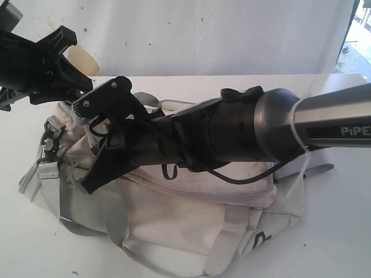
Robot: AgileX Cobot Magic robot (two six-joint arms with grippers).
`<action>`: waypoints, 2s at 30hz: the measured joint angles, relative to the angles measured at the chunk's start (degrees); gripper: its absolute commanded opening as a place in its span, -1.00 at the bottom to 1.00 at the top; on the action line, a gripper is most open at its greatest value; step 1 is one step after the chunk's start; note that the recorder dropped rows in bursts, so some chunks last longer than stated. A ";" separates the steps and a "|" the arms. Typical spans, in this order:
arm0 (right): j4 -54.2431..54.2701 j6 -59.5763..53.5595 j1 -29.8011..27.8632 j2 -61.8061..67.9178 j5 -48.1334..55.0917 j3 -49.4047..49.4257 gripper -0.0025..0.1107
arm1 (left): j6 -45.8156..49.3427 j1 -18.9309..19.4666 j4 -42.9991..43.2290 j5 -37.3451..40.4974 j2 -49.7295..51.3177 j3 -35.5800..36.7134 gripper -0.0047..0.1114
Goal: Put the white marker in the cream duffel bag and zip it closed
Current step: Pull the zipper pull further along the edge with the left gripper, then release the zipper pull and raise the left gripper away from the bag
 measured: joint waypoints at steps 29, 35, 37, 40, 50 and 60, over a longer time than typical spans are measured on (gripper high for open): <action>-2.39 -0.73 9.57 -0.20 -10.44 1.30 -0.96 | -6.71 -0.76 33.50 -8.60 6.38 -14.94 -0.92; -2.60 -0.85 9.72 0.09 -13.85 1.74 -0.96 | -3.44 -0.76 34.15 -15.95 13.00 -18.90 -0.92; -2.70 -0.98 9.72 0.09 -15.00 1.74 -0.96 | -2.54 -0.76 34.23 -17.93 15.28 -20.14 -0.92; -2.80 -1.07 9.72 0.09 -16.41 1.74 -0.96 | -1.92 -0.76 34.38 -18.93 18.64 -22.36 -0.92; -2.92 -1.07 9.72 0.09 -17.98 1.74 -0.85 | -1.18 -0.76 34.38 -15.97 21.15 -26.10 -0.49; -0.96 6.53 10.26 -0.18 -20.61 0.00 0.20 | 0.45 -0.03 35.84 -12.13 20.11 -27.00 0.21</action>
